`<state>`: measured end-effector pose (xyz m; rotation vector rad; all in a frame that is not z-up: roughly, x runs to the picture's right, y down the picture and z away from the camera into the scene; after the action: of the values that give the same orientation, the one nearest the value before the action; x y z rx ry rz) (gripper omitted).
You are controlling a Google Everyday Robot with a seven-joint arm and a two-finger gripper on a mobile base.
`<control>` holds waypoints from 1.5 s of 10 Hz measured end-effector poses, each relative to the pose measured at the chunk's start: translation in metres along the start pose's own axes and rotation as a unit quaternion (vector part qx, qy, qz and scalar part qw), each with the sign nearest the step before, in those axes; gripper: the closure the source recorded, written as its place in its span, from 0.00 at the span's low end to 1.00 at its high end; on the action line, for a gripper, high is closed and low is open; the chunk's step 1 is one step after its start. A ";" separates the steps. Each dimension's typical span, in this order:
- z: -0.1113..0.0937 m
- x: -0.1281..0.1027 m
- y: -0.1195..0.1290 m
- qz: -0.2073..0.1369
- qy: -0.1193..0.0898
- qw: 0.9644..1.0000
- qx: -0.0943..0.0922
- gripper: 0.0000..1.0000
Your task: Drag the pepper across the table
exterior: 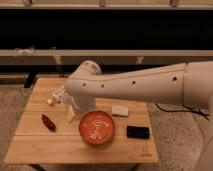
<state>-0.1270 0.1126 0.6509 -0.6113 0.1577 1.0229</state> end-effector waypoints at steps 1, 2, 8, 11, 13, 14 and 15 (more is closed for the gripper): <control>0.002 -0.015 0.014 -0.021 -0.006 1.000 -0.003 0.20; 0.005 -0.028 0.025 -0.039 -0.008 0.999 -0.003 0.20; 0.056 -0.088 0.088 -0.133 -0.008 0.991 -0.022 0.20; 0.081 -0.085 0.106 -0.158 0.004 0.987 -0.025 0.20; 0.092 -0.081 0.114 -0.169 0.014 0.985 -0.024 0.20; 0.098 -0.078 0.117 -0.173 0.019 0.984 -0.025 0.20; 0.101 -0.078 0.117 -0.173 0.022 0.984 -0.024 0.20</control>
<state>-0.2820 0.1529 0.7184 -0.6785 0.0613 0.6790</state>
